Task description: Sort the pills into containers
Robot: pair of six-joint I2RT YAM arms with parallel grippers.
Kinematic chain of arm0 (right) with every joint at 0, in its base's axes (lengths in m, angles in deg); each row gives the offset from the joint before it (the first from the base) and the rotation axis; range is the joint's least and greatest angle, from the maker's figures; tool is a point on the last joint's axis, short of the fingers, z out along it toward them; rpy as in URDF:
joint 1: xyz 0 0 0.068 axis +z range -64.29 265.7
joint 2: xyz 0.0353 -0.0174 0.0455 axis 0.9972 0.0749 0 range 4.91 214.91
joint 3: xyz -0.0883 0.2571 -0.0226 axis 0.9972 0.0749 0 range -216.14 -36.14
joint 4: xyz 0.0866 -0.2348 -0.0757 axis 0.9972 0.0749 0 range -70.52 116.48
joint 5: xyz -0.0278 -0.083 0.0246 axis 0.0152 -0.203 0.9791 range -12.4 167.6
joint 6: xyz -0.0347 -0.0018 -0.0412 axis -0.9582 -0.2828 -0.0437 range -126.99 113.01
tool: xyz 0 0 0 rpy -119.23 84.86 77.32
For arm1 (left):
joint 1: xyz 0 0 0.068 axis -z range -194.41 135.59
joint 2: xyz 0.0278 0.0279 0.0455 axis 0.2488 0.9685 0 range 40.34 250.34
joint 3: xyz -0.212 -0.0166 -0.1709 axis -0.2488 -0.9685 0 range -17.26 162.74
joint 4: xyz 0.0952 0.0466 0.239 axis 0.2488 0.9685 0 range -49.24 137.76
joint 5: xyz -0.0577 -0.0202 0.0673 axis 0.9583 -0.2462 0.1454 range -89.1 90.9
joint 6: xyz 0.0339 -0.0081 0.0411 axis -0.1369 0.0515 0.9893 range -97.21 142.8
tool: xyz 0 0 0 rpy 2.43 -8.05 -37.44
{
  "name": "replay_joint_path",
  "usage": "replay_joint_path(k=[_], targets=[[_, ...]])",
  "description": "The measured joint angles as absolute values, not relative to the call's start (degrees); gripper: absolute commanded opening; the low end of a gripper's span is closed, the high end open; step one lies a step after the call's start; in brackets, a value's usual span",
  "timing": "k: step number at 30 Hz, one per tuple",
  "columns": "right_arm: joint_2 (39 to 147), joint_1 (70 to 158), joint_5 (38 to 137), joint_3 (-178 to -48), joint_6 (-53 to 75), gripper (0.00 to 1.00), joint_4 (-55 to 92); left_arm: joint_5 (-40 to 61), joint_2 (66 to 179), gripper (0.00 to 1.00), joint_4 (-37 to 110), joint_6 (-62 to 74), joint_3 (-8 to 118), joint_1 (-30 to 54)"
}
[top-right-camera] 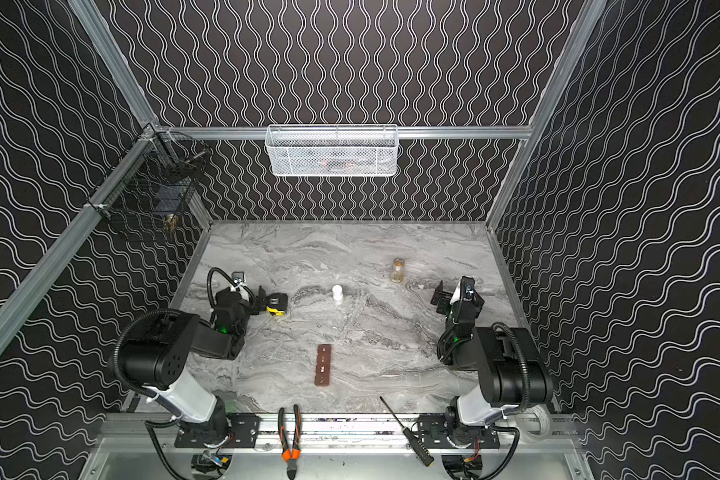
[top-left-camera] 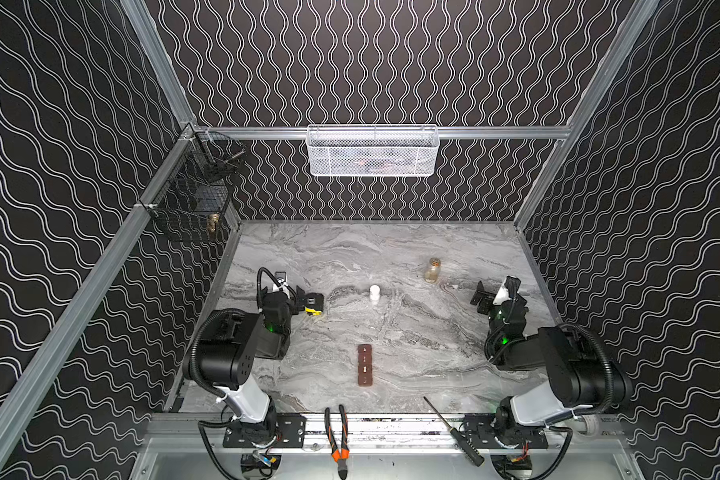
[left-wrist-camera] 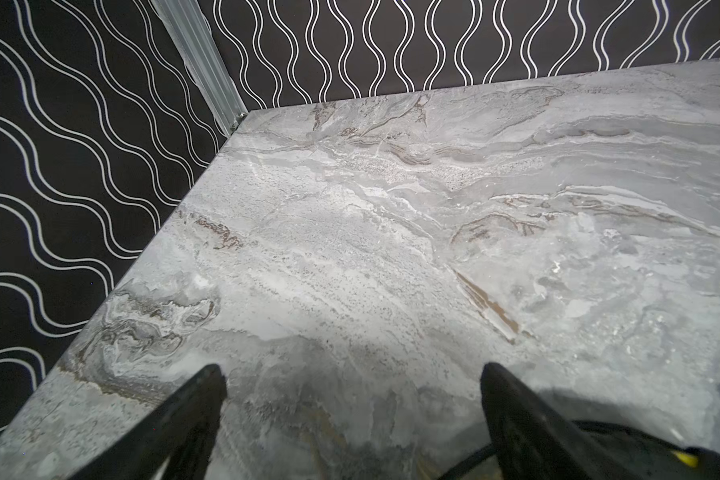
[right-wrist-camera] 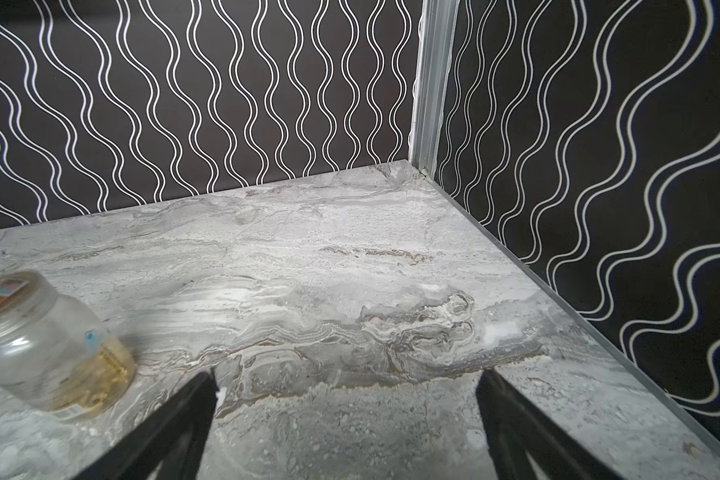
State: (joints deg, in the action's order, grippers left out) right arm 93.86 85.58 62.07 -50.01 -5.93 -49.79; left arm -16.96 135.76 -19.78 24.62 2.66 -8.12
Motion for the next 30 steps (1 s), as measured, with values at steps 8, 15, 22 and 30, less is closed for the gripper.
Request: replay_joint_path(k=[8, 15, 22, 30], targets=[[93.9, 85.6, 62.0, -50.0, -5.9, 0.99, -49.8, -17.0, 135.8, 0.99, -19.8, 24.6, 2.7, -8.1], [93.9, 85.6, 62.0, -50.0, -5.9, 0.99, -49.8, -16.9, 135.8, 0.99, -19.7, 24.6, 2.7, -8.1], [93.8, 85.6, 62.0, -50.0, -5.9, 0.99, -49.8, -16.9, 135.8, 0.98, -19.6, 24.6, 2.7, -8.1], [93.5, 85.0, 63.2, -50.3, -5.5, 0.99, -49.0, -17.0, 135.7, 0.96, -19.6, 24.6, 2.7, -8.2]])
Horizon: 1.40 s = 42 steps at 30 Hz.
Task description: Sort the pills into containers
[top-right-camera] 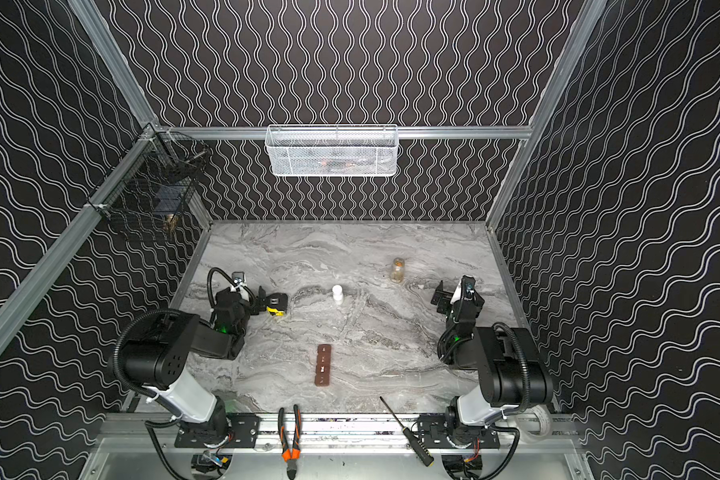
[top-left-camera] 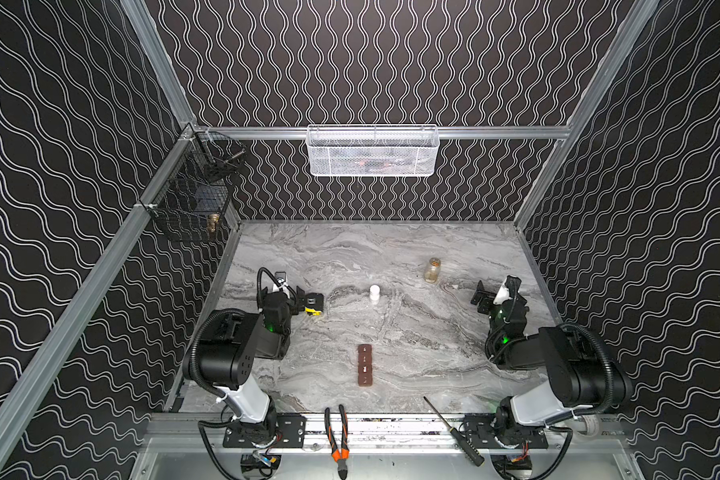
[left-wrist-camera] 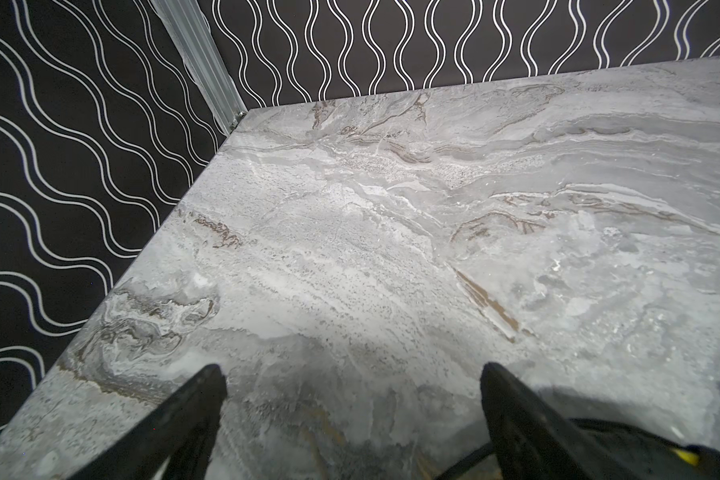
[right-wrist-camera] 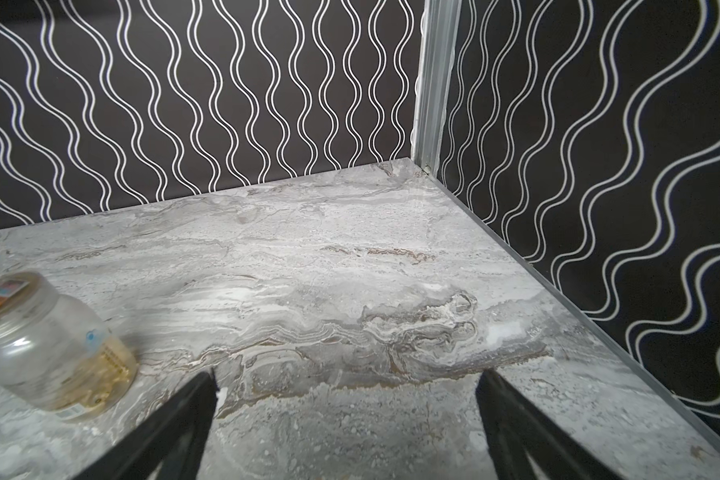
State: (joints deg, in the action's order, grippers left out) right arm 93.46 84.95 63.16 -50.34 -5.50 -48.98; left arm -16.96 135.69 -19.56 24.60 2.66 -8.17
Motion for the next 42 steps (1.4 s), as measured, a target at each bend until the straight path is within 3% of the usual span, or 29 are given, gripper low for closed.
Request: replay_joint_path(k=[3, 5, 7, 10, 13, 15, 23, 32, 42], targets=[[87.7, 86.1, 62.2, -51.8, -6.1, 0.99, -43.0, -17.8, 132.4, 0.93, -17.0, 24.6, 2.7, -7.8], [82.5, 86.6, 61.8, -56.9, -5.1, 0.99, -34.7, -20.0, 127.6, 0.86, -12.2, 24.6, 3.9, -6.7], [78.3, 86.5, 61.4, -64.2, -1.6, 0.92, -25.9, -21.0, 121.7, 0.74, -5.0, 24.2, 7.6, -6.1], [74.8, 86.1, 61.9, -71.3, 2.2, 0.88, -16.1, -22.1, 114.6, 0.70, 5.8, 21.8, 14.7, -5.7], [72.4, 86.4, 65.3, -74.5, 5.5, 0.88, -5.8, -22.4, 110.9, 0.73, 17.6, 18.9, 20.9, -2.6], [70.1, 87.1, 66.5, -75.8, 9.0, 0.99, 1.3, -23.0, 109.5, 0.74, 26.7, 16.1, 24.8, -0.2], [64.8, 94.9, 73.2, -79.5, 19.2, 0.99, 19.9, -16.5, 105.9, 0.75, 52.7, 3.2, 31.6, 2.3], [63.5, 112.4, 68.9, -82.4, 26.2, 0.93, 34.3, -12.6, 103.5, 0.74, 69.6, -4.6, 33.3, 8.1], [66.8, 125.1, 66.0, -86.0, 37.1, 0.90, 47.6, -7.4, 97.4, 0.73, 79.0, -12.1, 28.6, 14.8]])
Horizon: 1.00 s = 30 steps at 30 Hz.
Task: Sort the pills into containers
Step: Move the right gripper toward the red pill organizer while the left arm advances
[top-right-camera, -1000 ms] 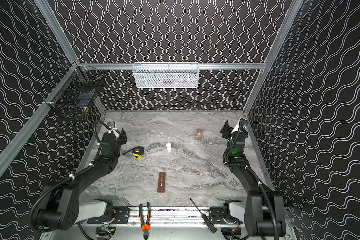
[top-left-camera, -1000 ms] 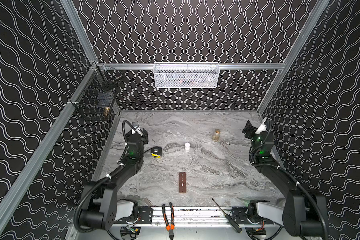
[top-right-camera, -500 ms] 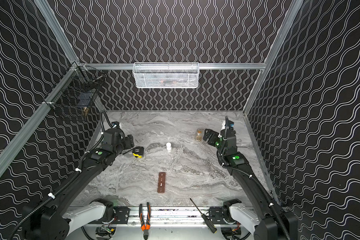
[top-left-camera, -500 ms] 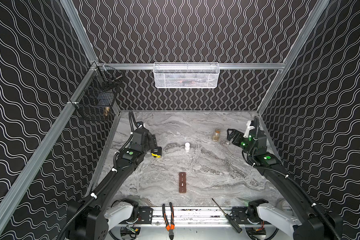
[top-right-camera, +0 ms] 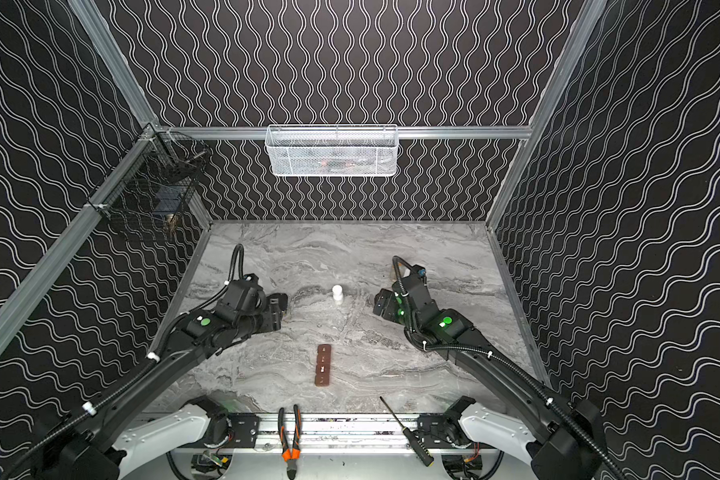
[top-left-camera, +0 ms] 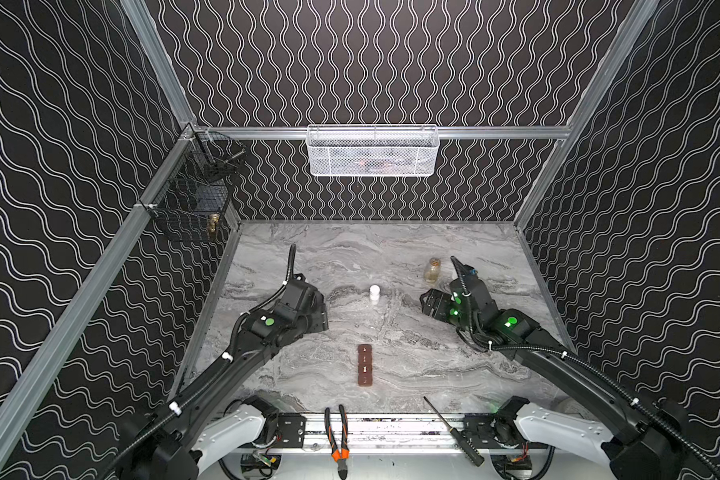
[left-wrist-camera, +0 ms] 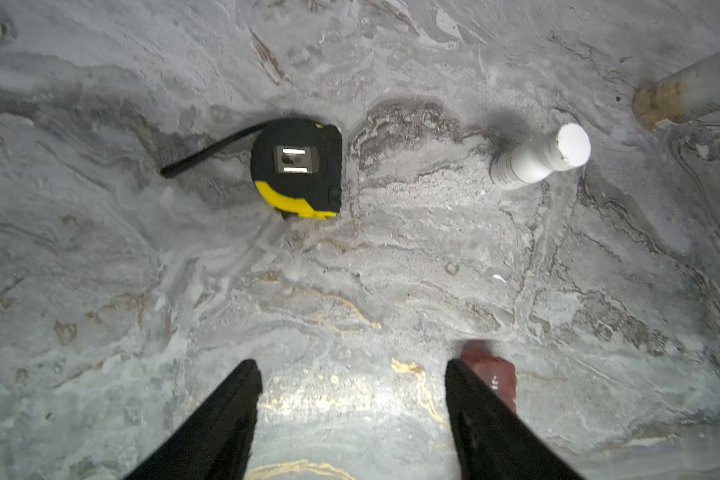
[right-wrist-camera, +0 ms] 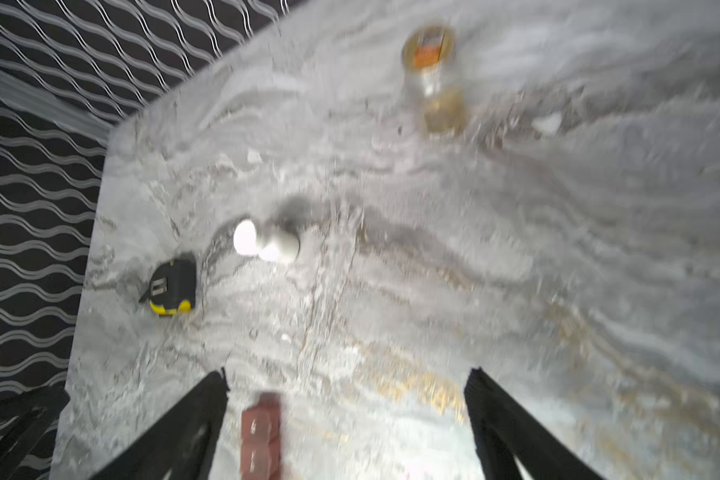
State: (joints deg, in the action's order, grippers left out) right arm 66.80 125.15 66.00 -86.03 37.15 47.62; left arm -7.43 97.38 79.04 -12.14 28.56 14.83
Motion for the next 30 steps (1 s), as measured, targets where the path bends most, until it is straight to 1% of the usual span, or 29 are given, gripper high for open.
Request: replay_joint_path(k=[3, 10, 15, 18, 21, 26, 30], targets=[[68.6, 130.4, 65.5, -87.6, 40.9, 0.88, 51.6, -6.1, 93.8, 0.73, 81.6, -14.2, 28.4, 15.6], [75.9, 147.9, 63.7, -91.1, 50.8, 0.86, 58.7, -4.3, 89.2, 0.72, 87.3, -16.8, 29.5, 16.1], [83.8, 157.4, 63.1, -95.3, 56.7, 0.86, 61.1, -0.6, 84.7, 0.70, 87.1, -20.5, 23.4, 16.6], [88.2, 160.2, 63.2, -97.6, 58.6, 0.86, 61.1, 0.2, 81.2, 0.71, 87.1, -23.0, 20.8, 16.8], [92.2, 161.6, 63.7, -99.5, 59.5, 0.85, 61.0, -0.1, 79.3, 0.73, 87.1, -24.4, 21.0, 16.8], [97.2, 162.2, 65.3, -101.9, 59.4, 0.76, 60.4, -2.1, 78.5, 0.72, 87.6, -24.9, 22.4, 16.8], [100.7, 162.2, 66.6, -102.8, 58.8, 0.73, 59.8, -2.4, 78.0, 0.72, 87.7, -25.0, 22.2, 16.8]])
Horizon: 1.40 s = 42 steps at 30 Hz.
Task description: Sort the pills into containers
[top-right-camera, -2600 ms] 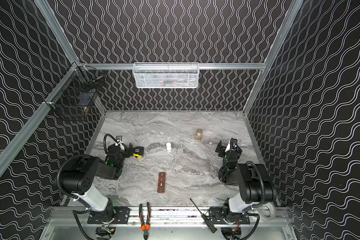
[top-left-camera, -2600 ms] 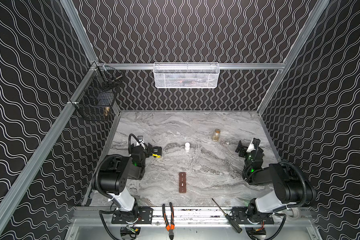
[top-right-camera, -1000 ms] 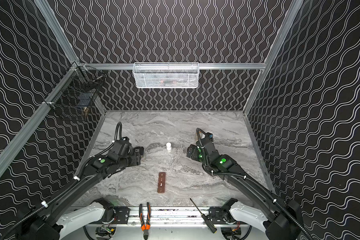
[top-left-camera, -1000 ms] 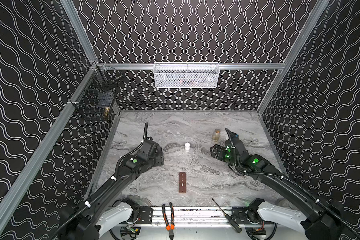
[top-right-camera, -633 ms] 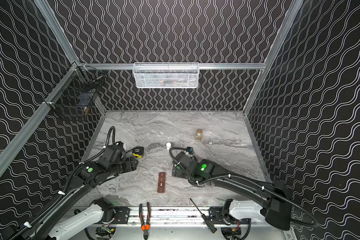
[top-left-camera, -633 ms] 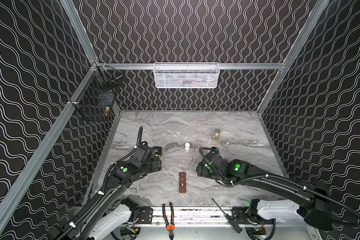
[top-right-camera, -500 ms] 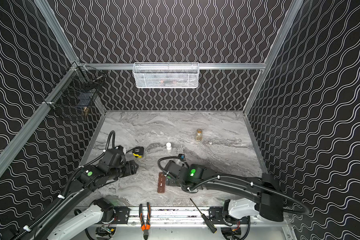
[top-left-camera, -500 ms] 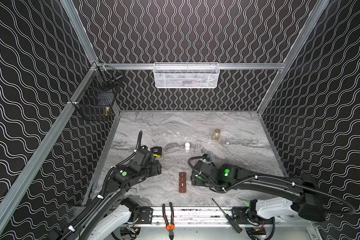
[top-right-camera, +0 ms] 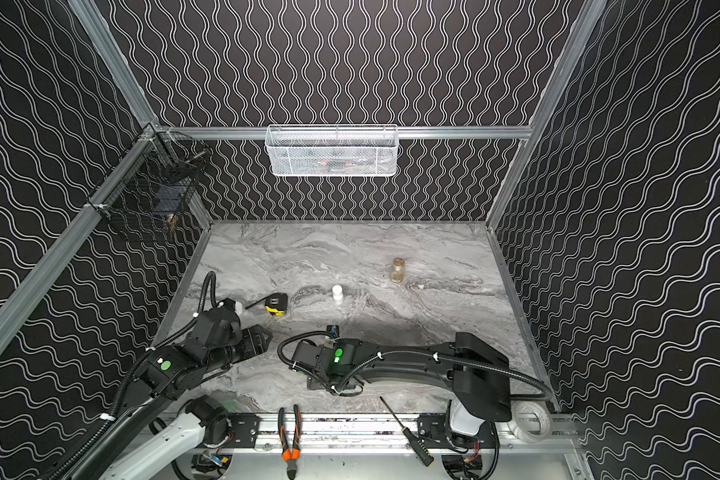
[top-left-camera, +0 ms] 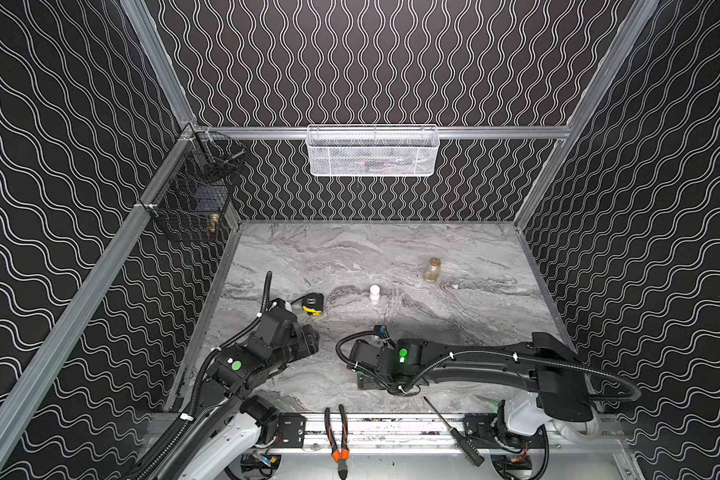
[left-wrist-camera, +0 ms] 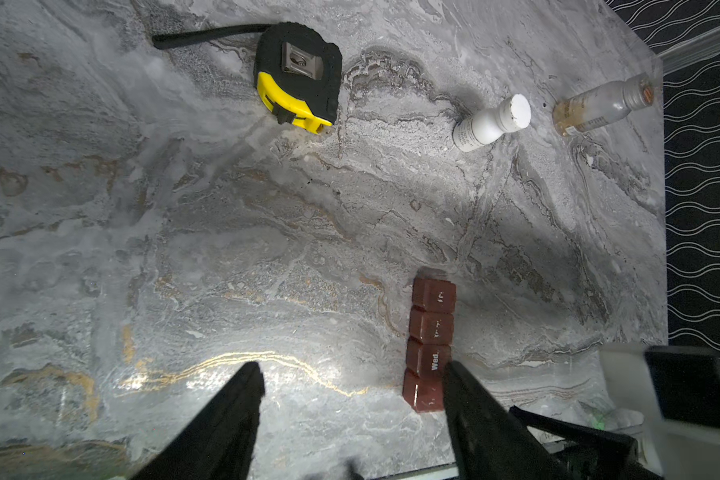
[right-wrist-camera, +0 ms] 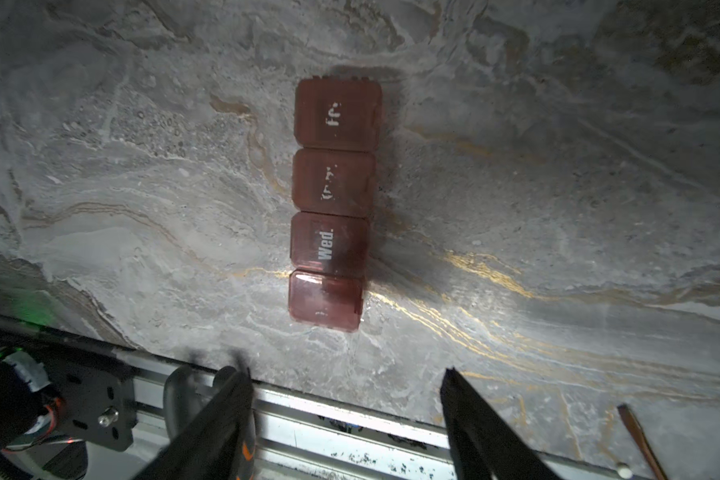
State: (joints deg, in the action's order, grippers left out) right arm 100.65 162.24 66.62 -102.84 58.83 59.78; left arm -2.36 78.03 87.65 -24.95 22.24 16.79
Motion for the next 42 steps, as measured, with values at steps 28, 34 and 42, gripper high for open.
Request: replay_joint_path(k=[28, 34, 42], targets=[[113.4, 159.1, 69.7, -109.7, 55.5, 0.62, 60.1, -3.3, 76.3, 0.72, 89.8, -23.4, 23.5, 16.8], [115.7, 159.0, 69.8, -110.1, 55.3, 0.58, 60.6, -3.3, 76.3, 0.72, 89.8, -23.3, 23.6, 16.8], [116.5, 159.0, 70.2, -110.8, 55.1, 0.54, 60.8, -3.0, 76.4, 0.72, 89.9, -23.3, 23.9, 16.8]])
